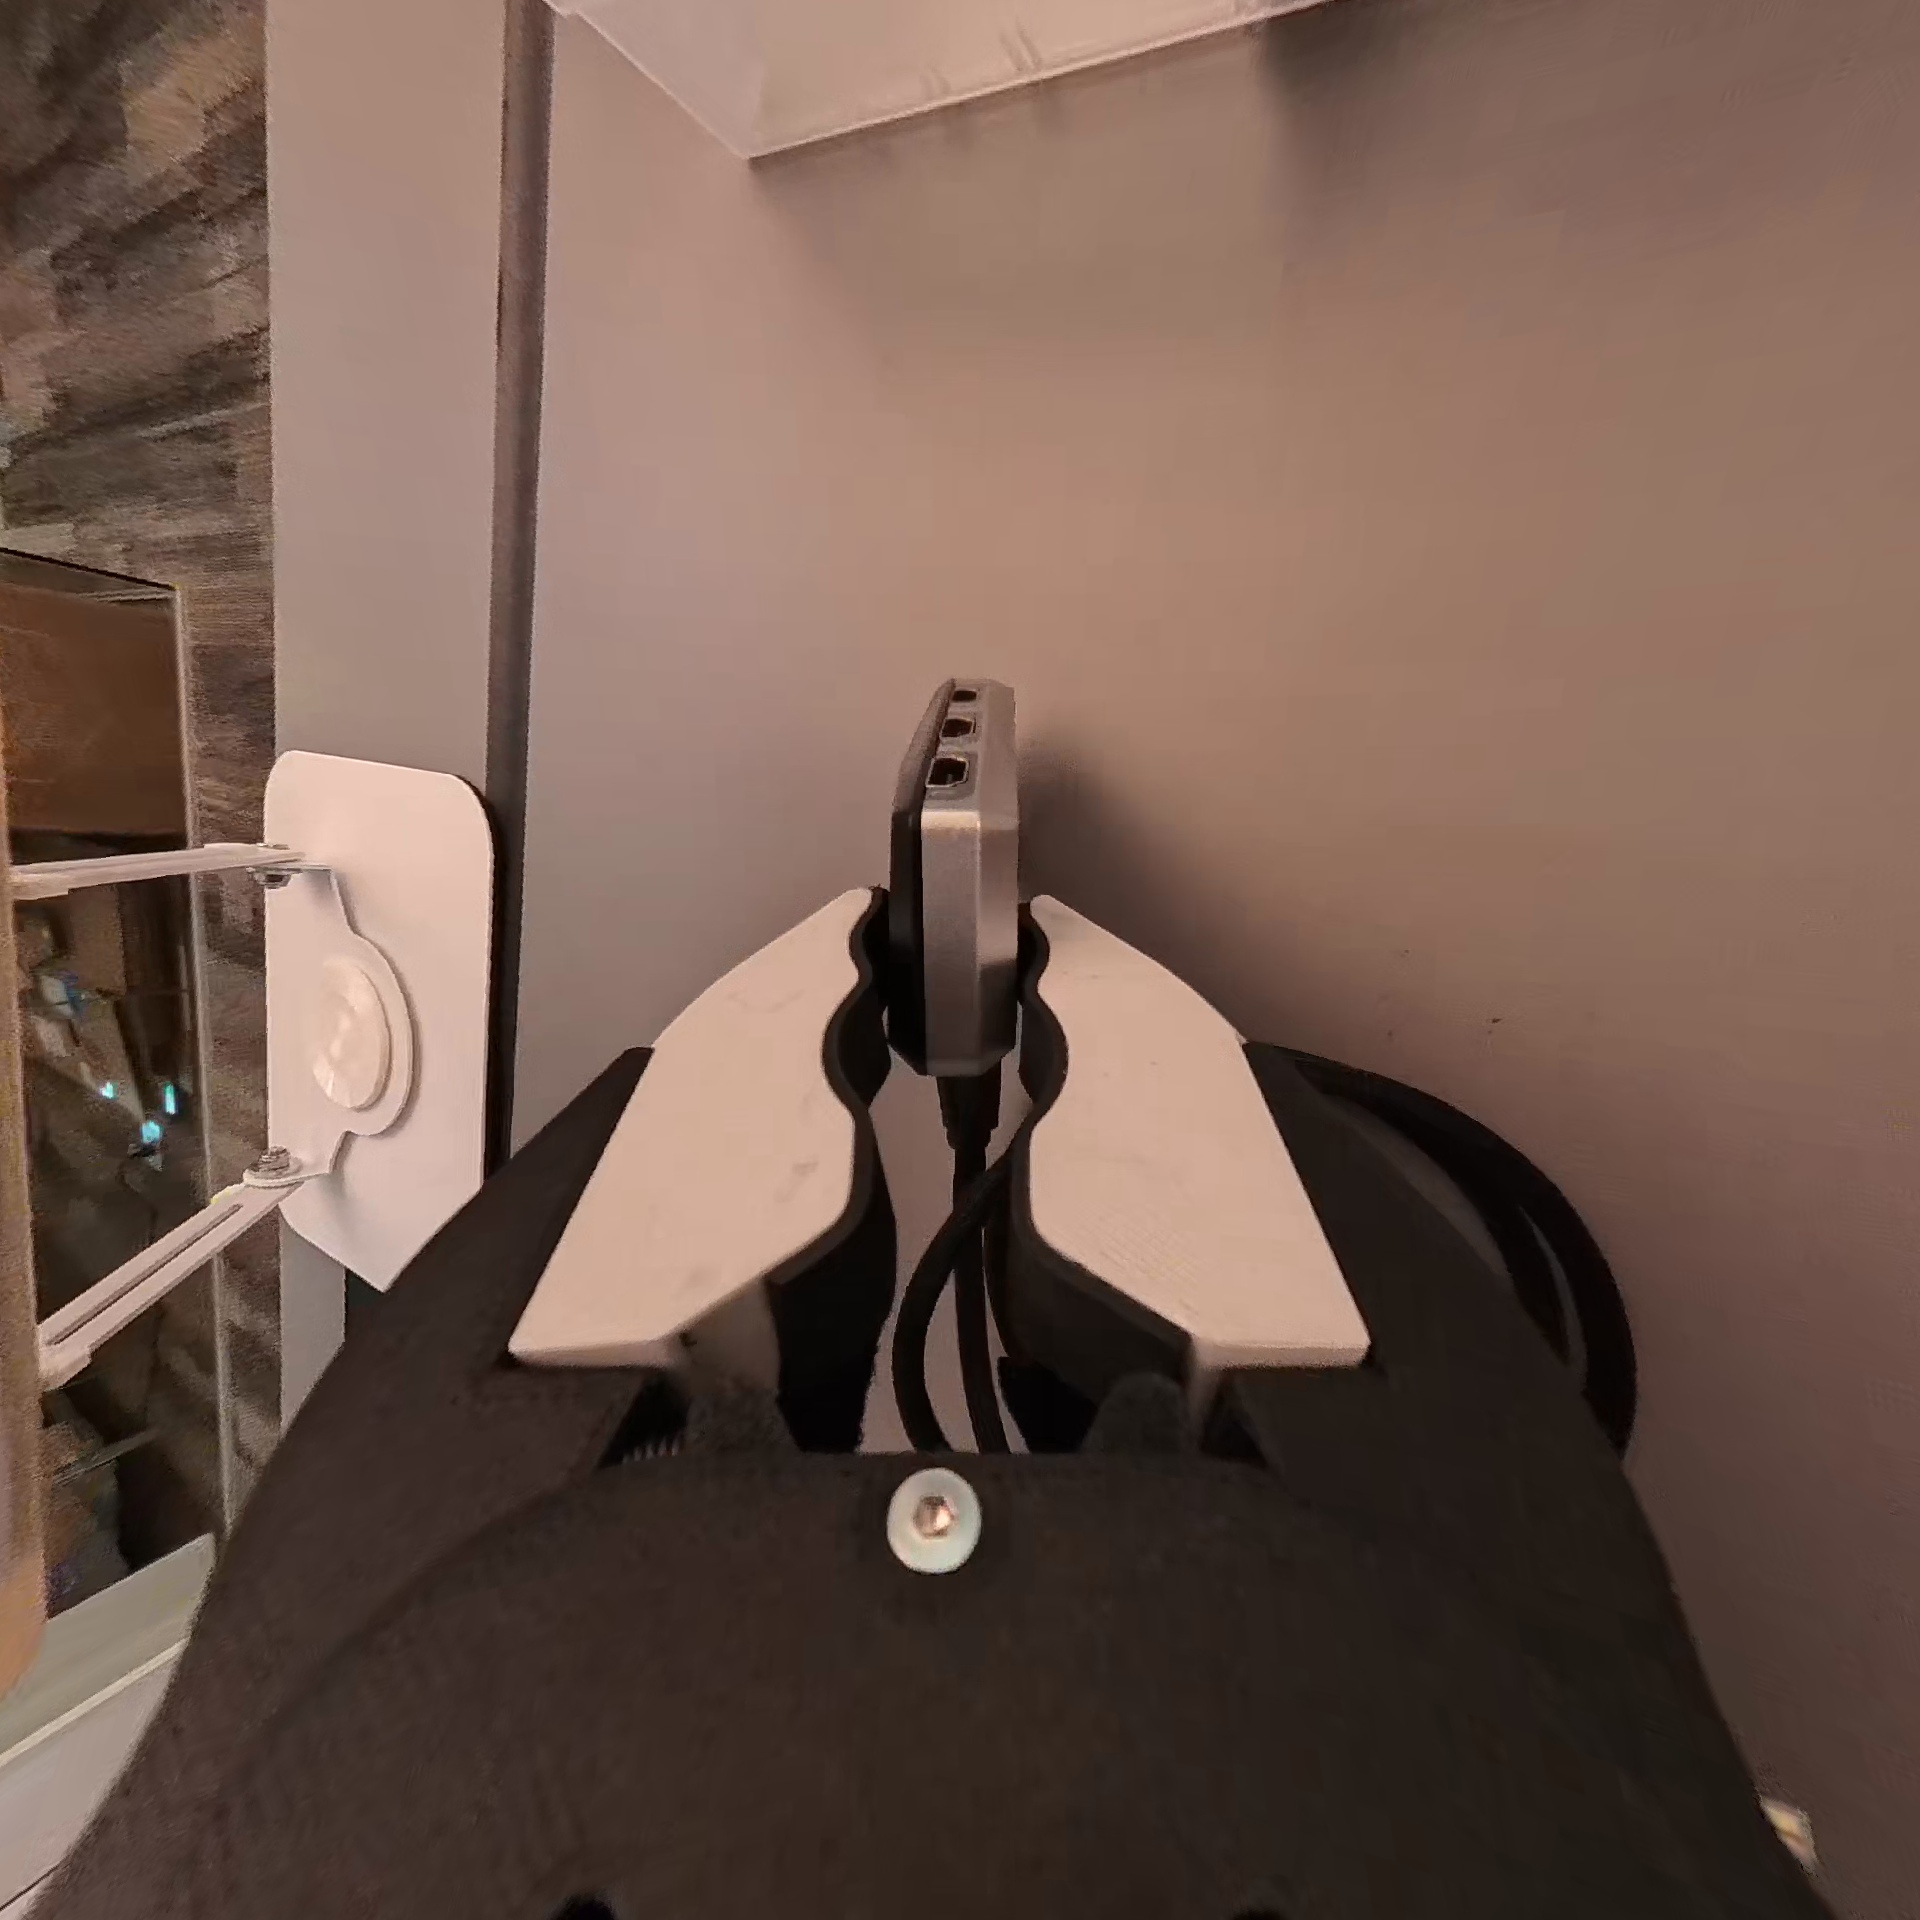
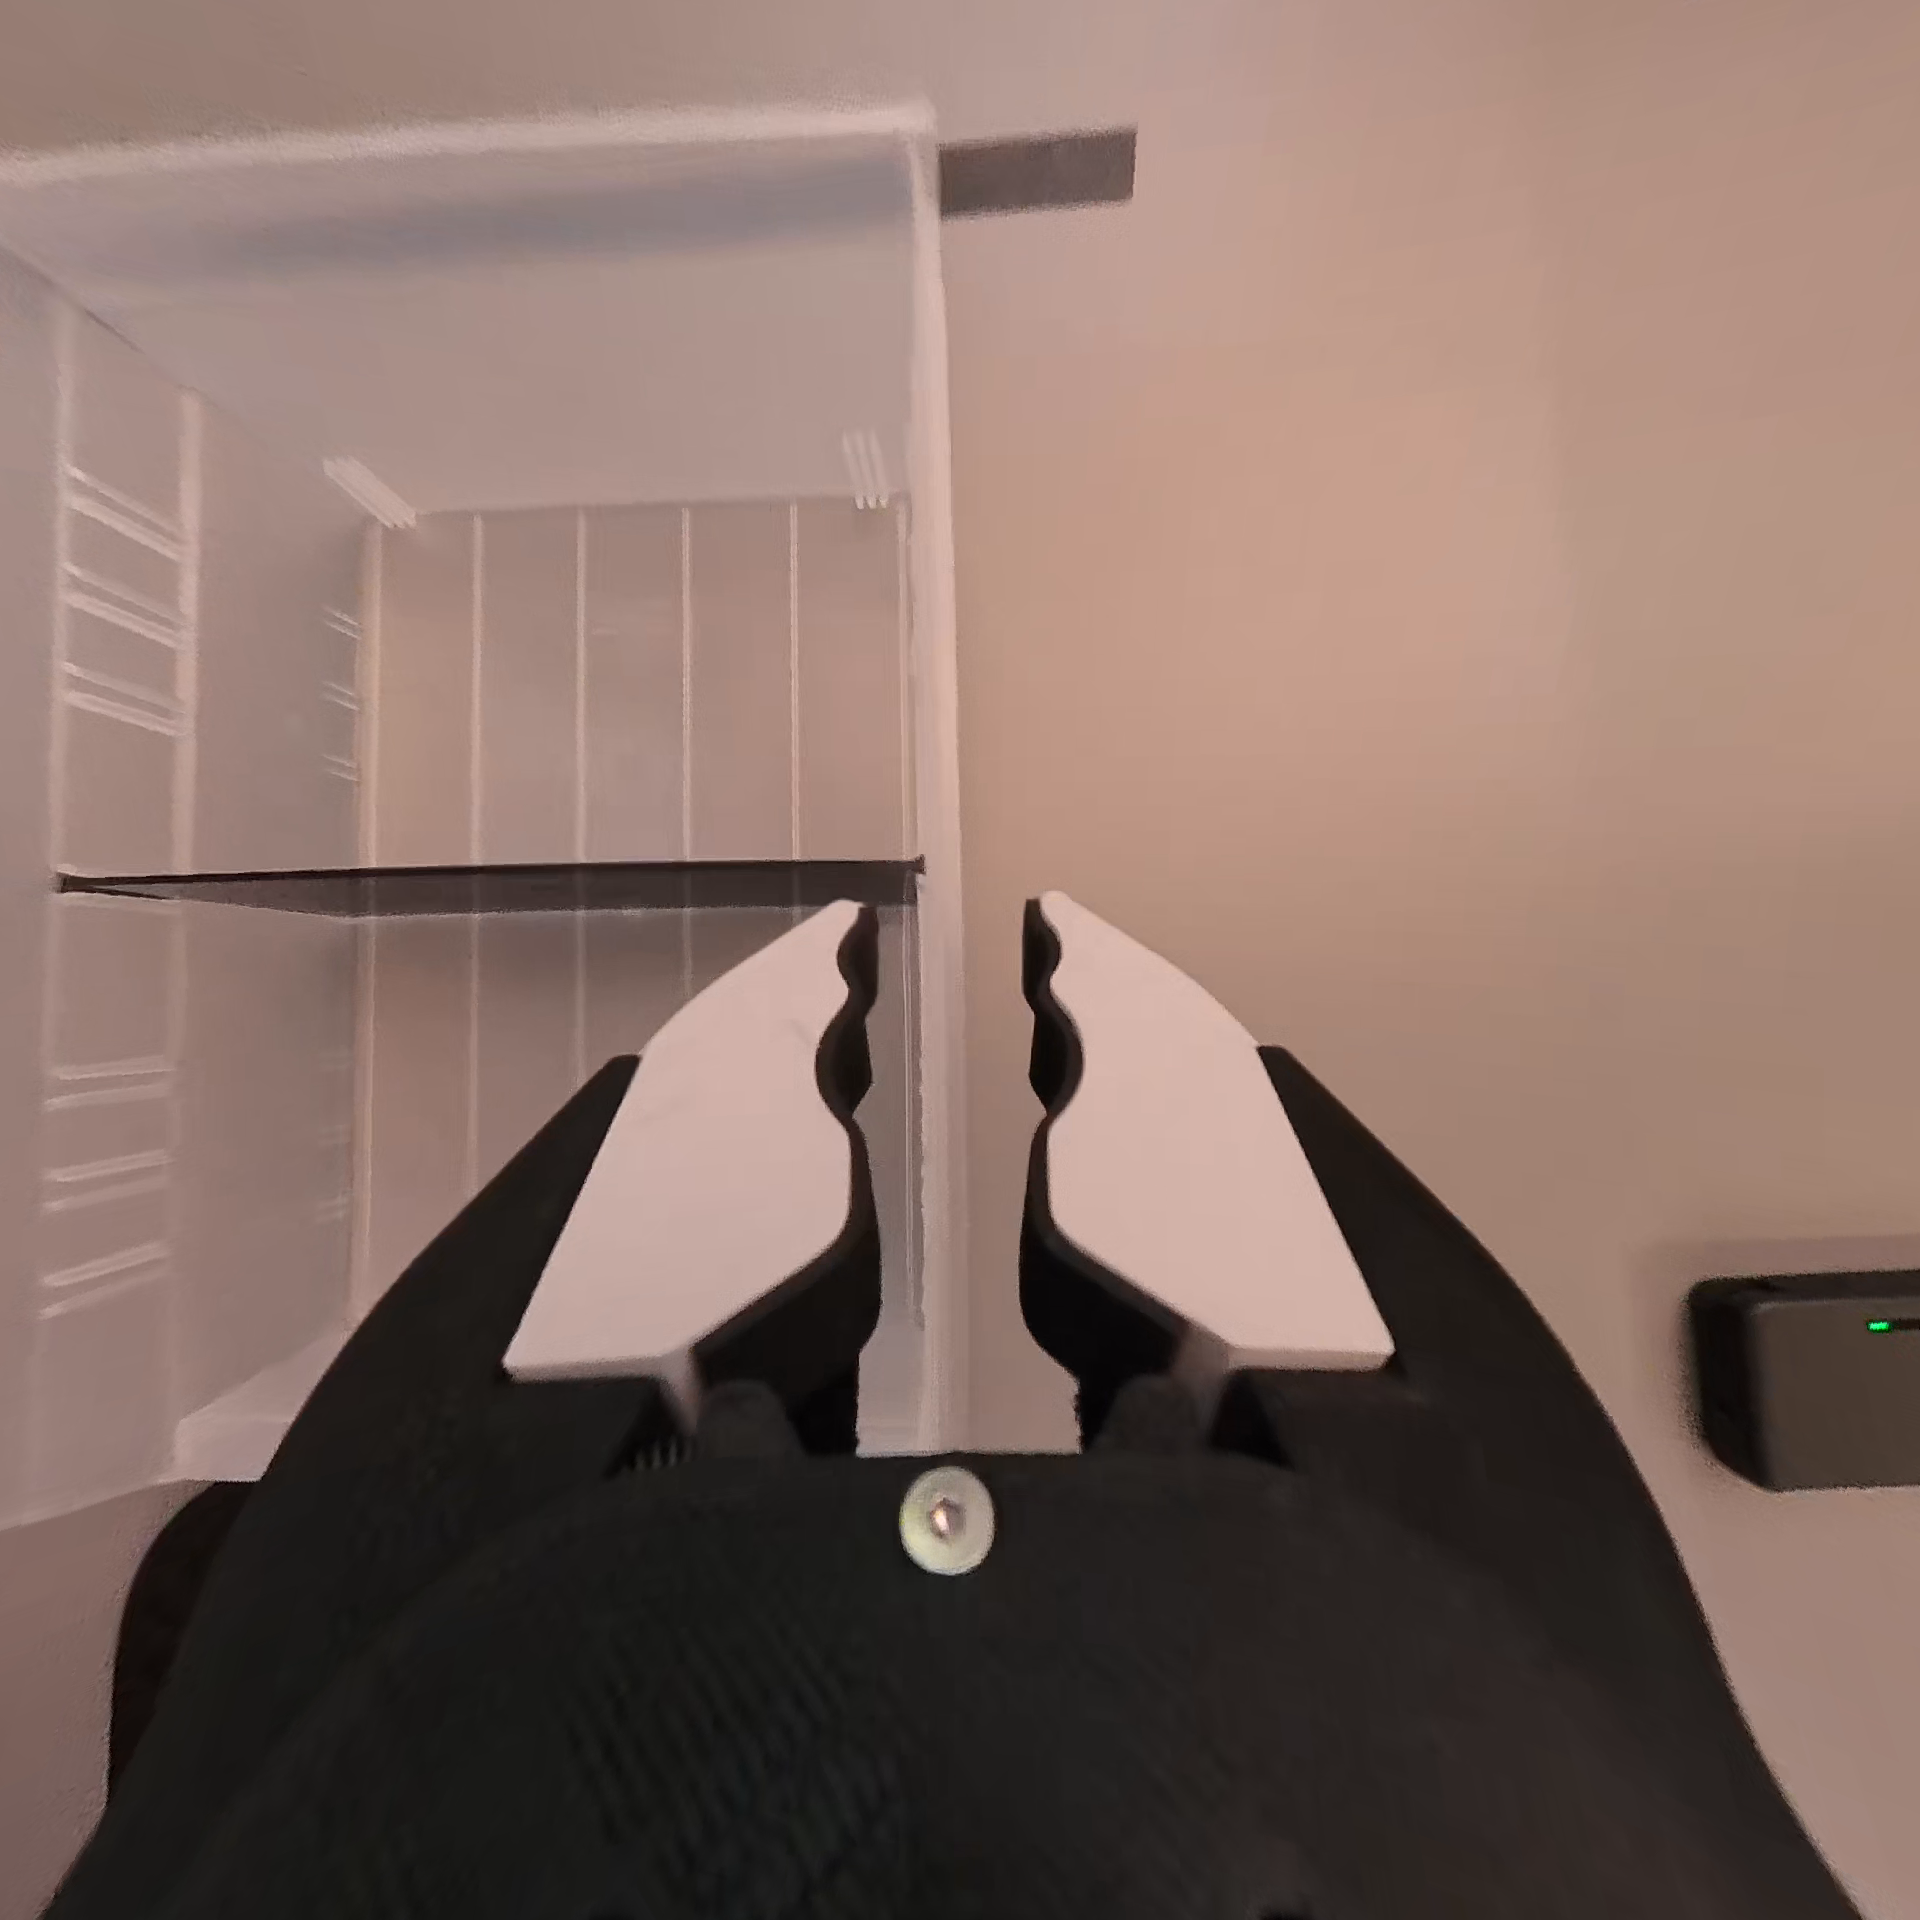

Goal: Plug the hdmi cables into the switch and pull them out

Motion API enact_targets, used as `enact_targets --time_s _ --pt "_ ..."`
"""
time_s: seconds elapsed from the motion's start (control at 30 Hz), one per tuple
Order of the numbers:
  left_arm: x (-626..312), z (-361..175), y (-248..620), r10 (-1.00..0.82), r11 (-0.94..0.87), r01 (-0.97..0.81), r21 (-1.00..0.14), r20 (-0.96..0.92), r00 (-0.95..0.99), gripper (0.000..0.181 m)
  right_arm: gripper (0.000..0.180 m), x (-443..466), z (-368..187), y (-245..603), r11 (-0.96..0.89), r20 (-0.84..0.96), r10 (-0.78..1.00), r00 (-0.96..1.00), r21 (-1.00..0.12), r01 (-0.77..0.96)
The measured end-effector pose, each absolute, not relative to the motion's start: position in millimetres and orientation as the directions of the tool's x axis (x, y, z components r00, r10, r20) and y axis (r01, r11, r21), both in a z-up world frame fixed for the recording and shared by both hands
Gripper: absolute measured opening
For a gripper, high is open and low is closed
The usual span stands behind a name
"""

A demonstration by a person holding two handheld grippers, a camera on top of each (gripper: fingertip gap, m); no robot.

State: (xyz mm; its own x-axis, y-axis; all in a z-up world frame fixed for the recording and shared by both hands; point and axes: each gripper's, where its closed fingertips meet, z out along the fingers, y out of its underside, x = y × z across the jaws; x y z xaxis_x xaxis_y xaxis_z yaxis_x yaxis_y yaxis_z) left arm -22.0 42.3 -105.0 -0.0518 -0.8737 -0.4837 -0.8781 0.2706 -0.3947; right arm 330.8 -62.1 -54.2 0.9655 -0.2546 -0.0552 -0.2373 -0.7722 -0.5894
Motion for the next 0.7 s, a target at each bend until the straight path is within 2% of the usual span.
enact_targets --time_s 0.33,0.57,0.7 --pt "-20.9 -104.7 41.6 -0.861 0.275 -0.88 -0.387 -0.506 -0.047 0.02 0.035 303.5 -16.2 -51.4 -0.737 0.027 -0.163 0.986 -0.668 -0.104" --pt "-27.5 -84.7 43.6 -0.874 0.213 -0.876 -0.432 -0.485 0.027 0.046 0.037 294.4 -5.6 -49.3 -0.723 0.046 -0.14 0.989 -0.687 -0.07" --pt "-38.3 -55.4 40.3 -0.884 0.201 -0.841 -0.502 -0.463 0.066 0.044 0.037 292.8 -3.5 -48.6 -0.724 0.063 -0.139 0.988 -0.688 -0.058"
